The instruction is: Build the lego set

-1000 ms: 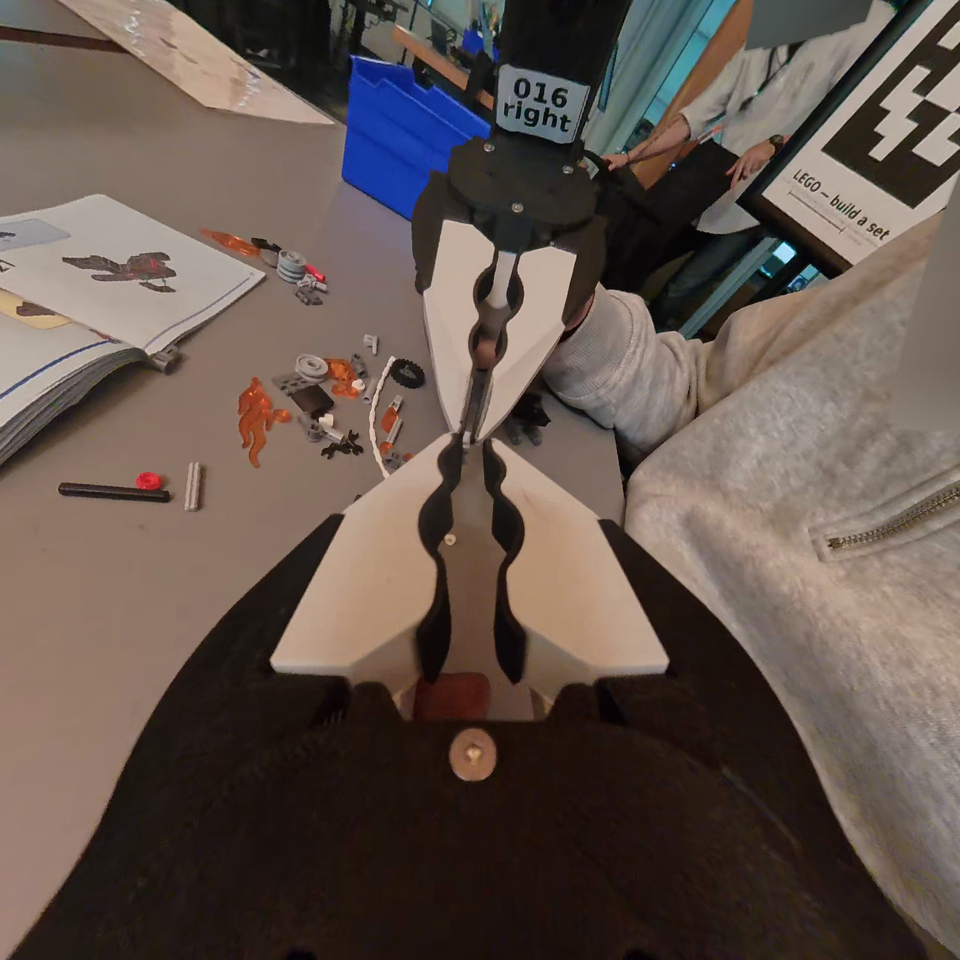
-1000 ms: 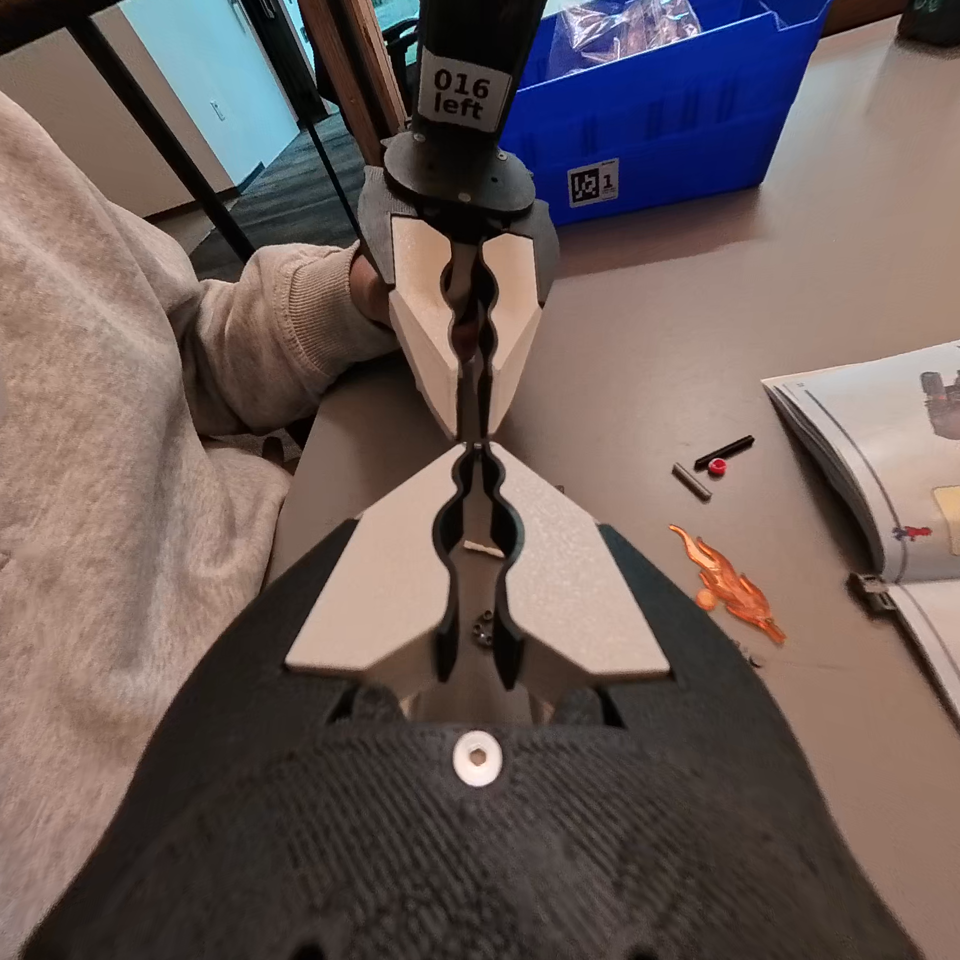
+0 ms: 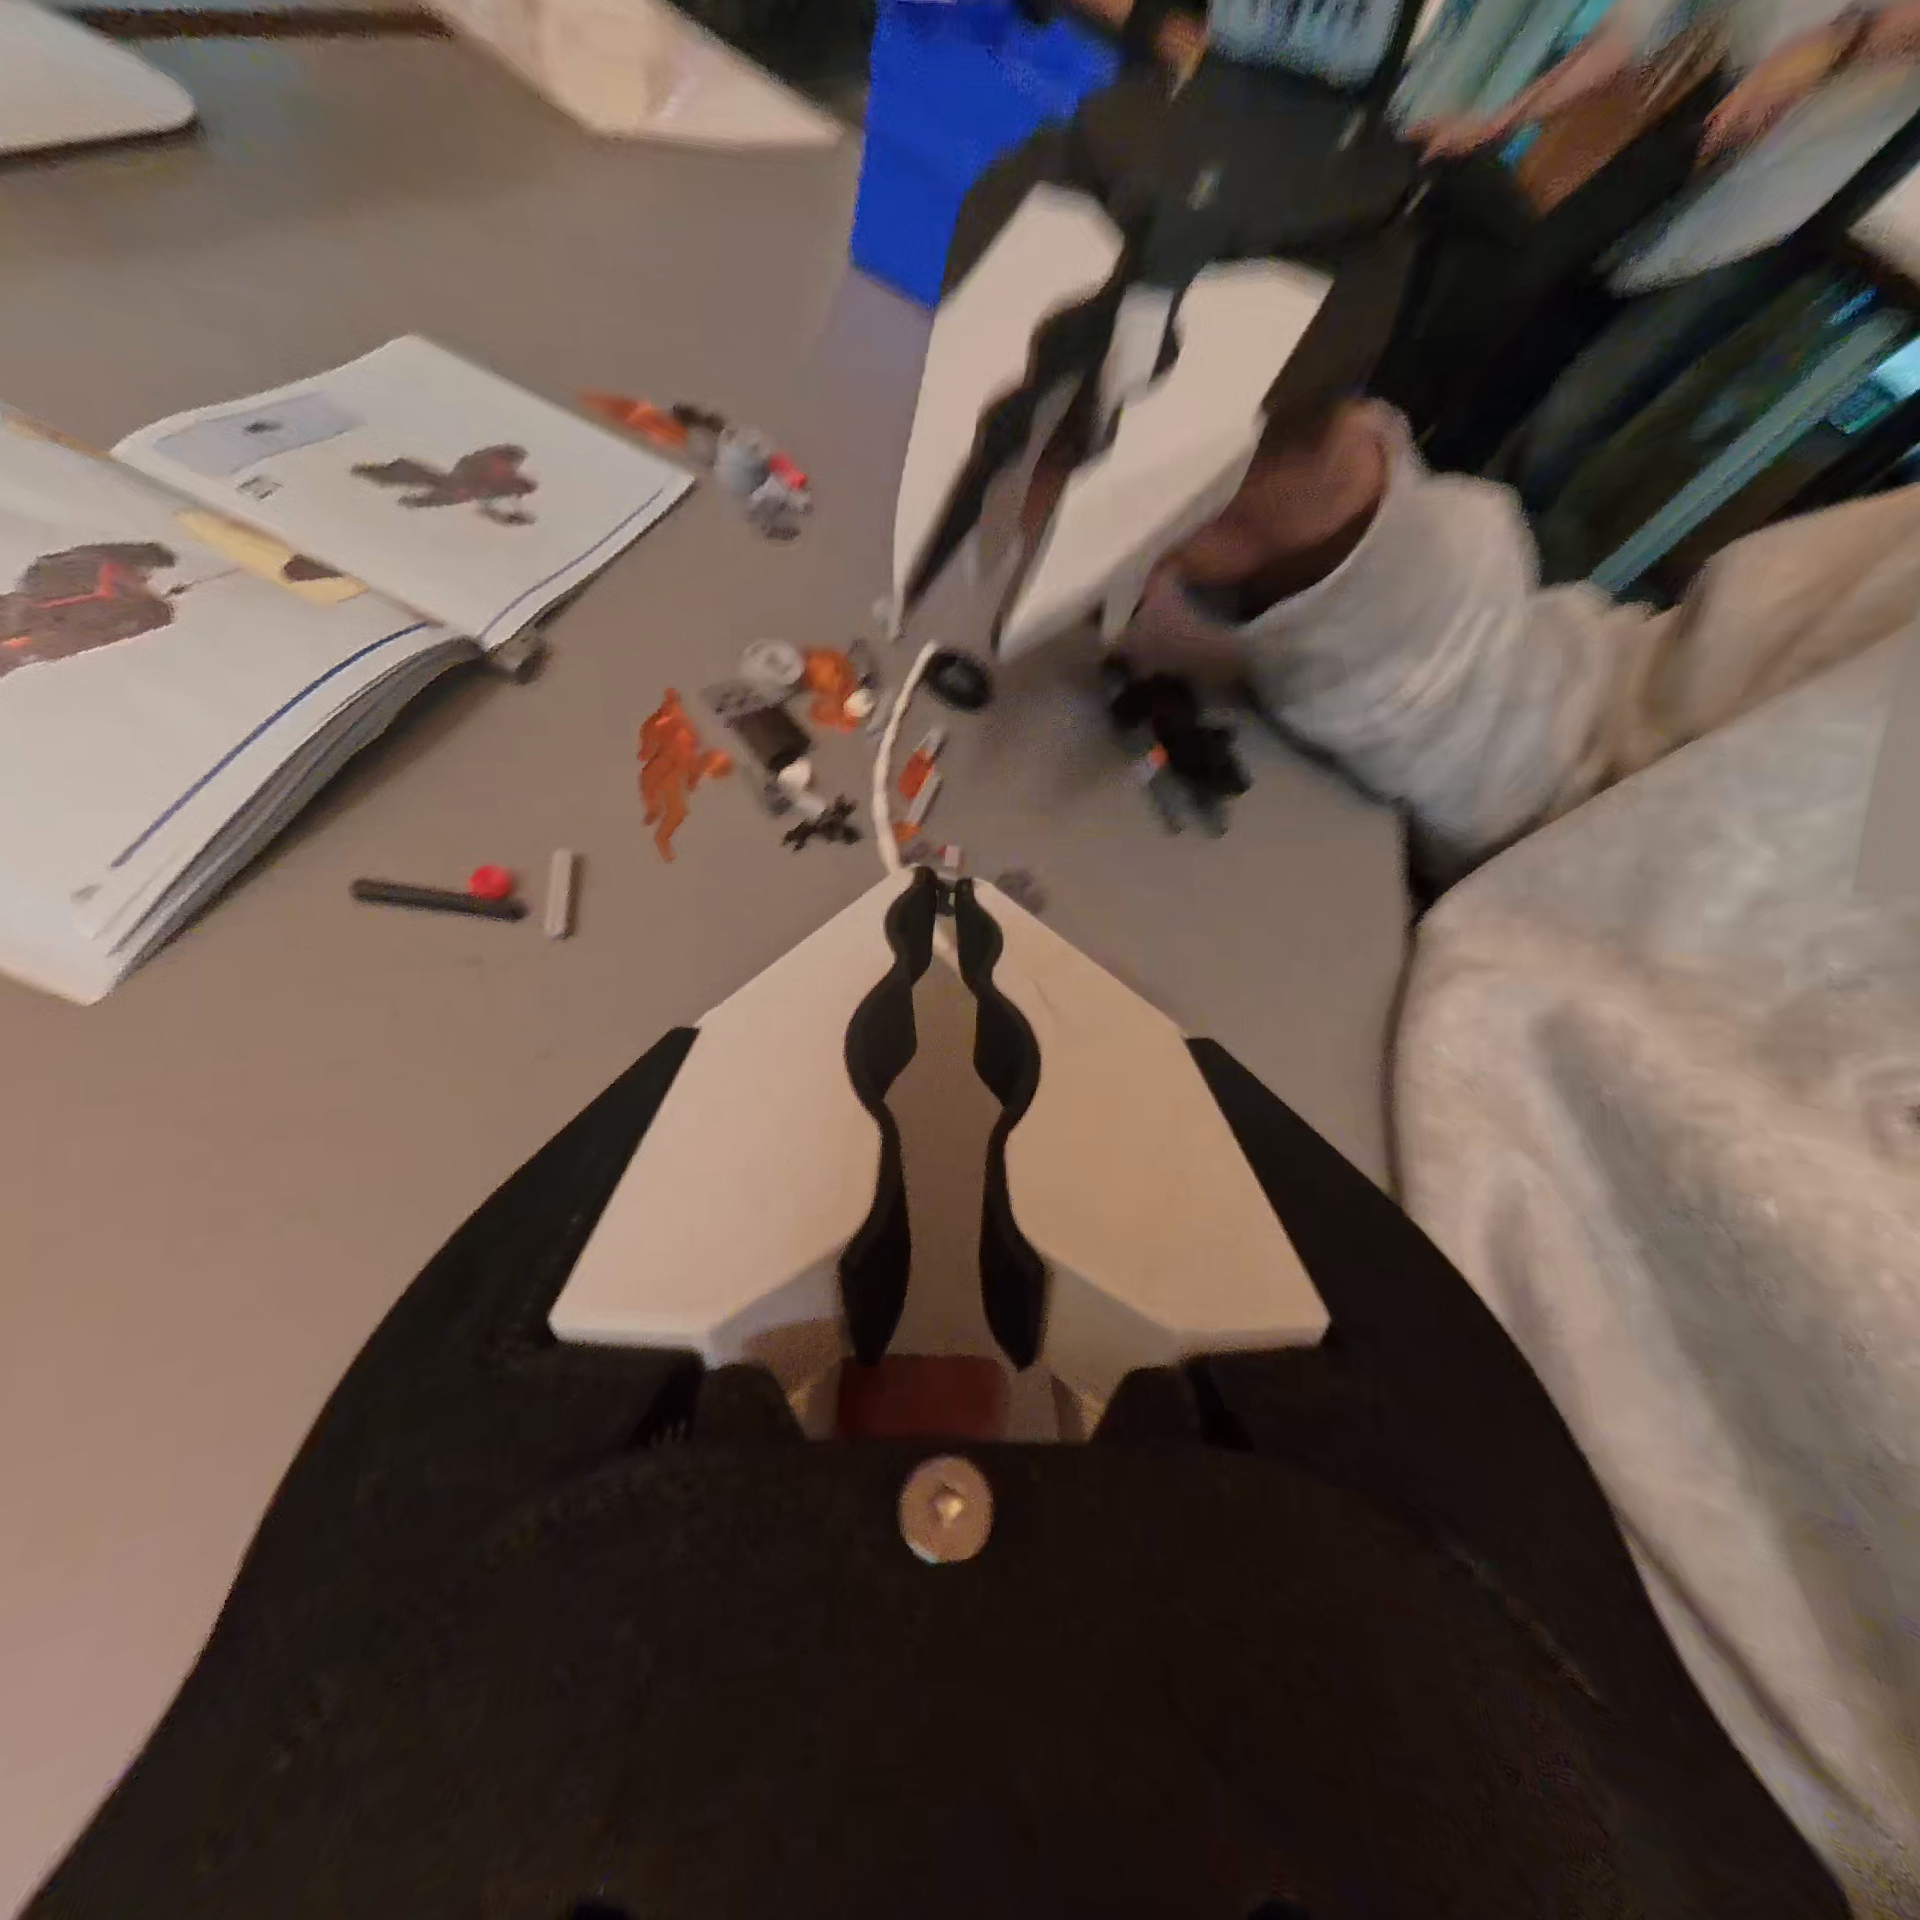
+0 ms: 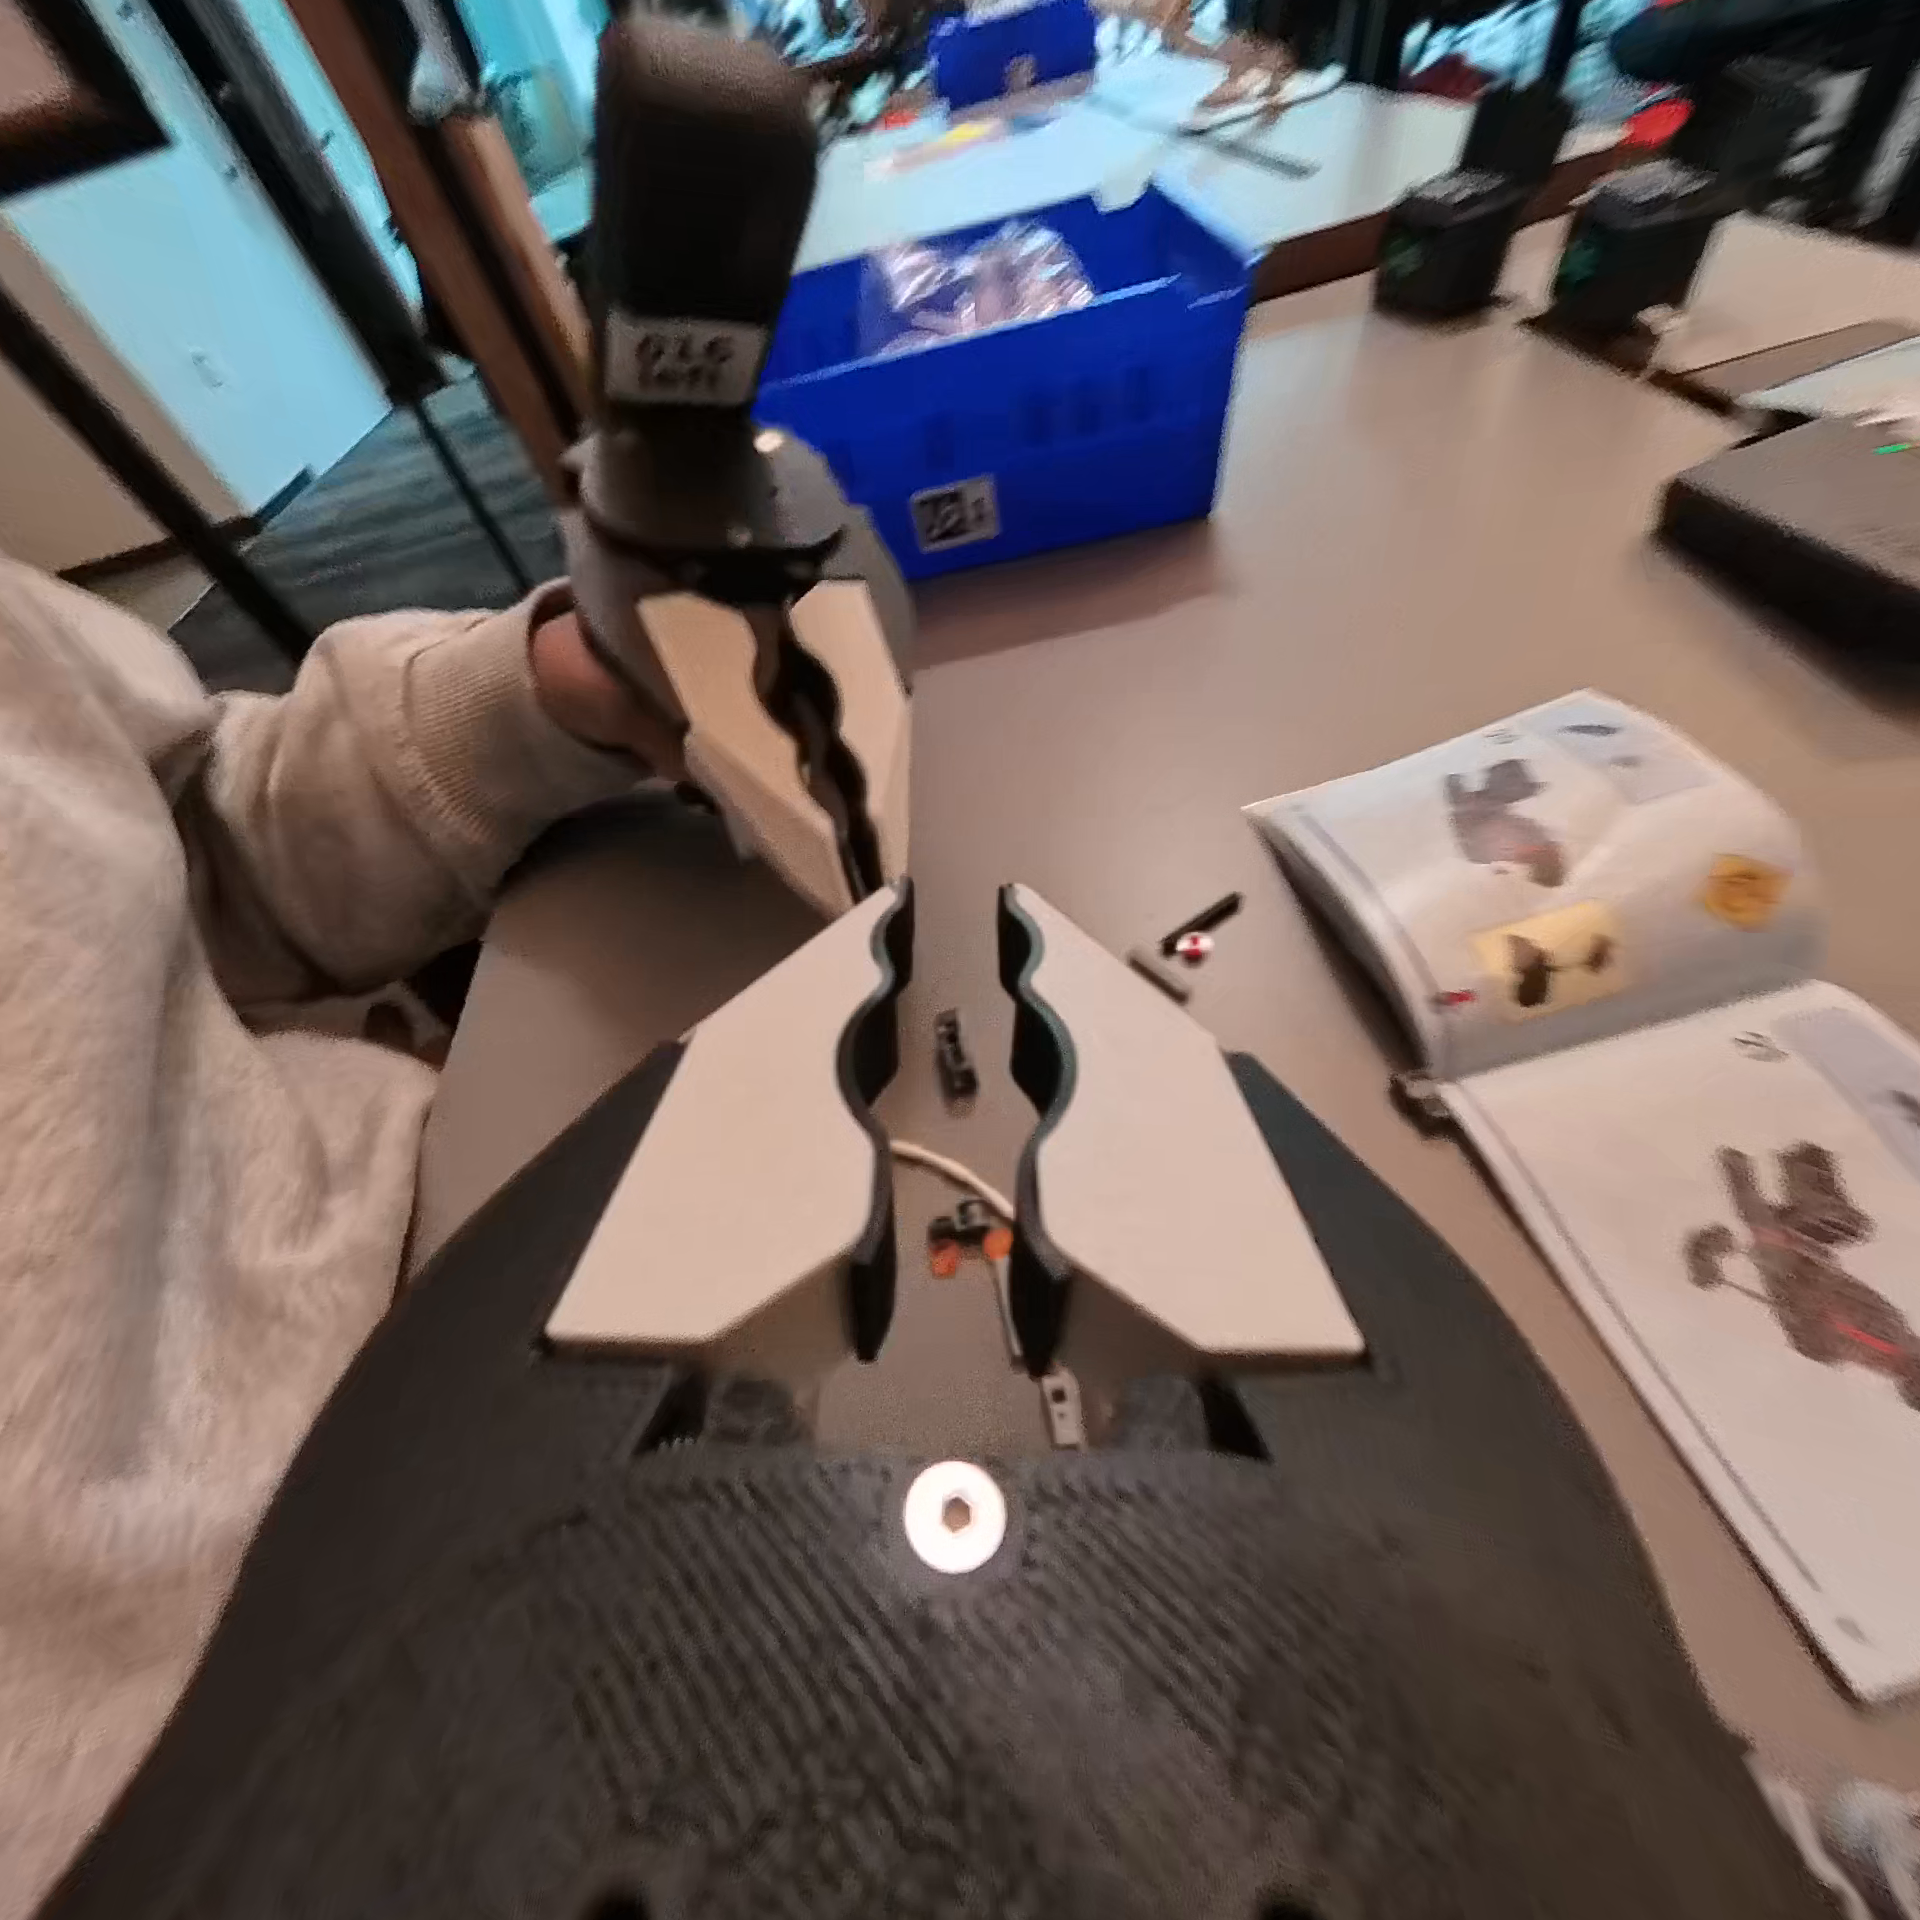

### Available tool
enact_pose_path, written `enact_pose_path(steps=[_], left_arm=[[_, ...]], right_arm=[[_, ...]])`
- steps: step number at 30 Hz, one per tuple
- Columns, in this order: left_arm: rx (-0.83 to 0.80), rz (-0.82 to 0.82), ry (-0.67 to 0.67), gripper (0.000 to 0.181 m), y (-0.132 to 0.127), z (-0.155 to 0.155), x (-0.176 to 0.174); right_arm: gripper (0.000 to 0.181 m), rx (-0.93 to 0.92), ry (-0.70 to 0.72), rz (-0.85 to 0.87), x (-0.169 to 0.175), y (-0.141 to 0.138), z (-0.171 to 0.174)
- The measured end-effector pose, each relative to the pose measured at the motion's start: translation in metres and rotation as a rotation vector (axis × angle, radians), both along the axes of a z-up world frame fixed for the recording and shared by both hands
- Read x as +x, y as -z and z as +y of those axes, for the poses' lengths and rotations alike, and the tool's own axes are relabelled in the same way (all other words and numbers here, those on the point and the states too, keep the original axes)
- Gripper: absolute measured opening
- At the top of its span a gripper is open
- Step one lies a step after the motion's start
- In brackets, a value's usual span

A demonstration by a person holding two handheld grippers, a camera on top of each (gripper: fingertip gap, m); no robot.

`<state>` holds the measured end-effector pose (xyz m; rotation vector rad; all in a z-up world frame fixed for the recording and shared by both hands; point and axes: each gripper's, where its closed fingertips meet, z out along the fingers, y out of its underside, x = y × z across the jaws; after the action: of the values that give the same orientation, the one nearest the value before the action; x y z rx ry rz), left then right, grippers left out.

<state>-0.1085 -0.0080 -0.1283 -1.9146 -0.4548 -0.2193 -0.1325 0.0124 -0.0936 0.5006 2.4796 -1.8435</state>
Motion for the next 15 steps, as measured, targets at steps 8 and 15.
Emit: enact_pose_path(steps=[8,15], left_arm=[[-0.341,0.143,0.093,0.001,0.019,0.007,-0.008],[-0.601,0.124,0.24,0.002,0.039,0.003,-0.004]], right_arm=[[0.01,-0.153,0.153,-0.082,-0.027,-0.021,0.028],[0.008,-0.149,0.188,-0.064,-0.029,-0.026,0.036]])
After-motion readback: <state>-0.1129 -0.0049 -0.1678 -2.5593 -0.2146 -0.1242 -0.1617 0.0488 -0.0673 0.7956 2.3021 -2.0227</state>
